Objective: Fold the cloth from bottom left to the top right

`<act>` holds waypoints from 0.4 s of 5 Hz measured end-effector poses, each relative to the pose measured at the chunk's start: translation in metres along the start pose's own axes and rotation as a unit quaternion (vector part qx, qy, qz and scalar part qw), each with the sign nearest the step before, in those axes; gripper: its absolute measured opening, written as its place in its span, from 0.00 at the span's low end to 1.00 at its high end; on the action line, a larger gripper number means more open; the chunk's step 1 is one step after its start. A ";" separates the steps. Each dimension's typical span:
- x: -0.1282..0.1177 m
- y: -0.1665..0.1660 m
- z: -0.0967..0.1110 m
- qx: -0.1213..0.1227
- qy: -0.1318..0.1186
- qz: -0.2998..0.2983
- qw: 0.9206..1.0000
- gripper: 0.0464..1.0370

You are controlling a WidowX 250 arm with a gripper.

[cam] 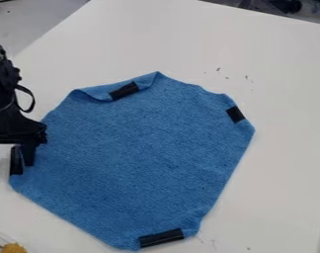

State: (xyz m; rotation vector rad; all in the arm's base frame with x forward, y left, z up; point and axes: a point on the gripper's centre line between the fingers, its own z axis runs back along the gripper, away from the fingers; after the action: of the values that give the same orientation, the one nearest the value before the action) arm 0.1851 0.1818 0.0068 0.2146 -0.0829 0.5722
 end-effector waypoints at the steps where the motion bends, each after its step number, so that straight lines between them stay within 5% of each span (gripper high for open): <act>1: 0.002 -0.001 -0.001 -0.003 -0.001 0.002 1.000 0.43; 2: 0.001 0.000 -0.001 -0.002 0.002 0.004 1.000 0.22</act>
State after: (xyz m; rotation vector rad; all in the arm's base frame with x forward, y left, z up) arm 0.1863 0.1827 0.0063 0.2096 -0.0810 0.5804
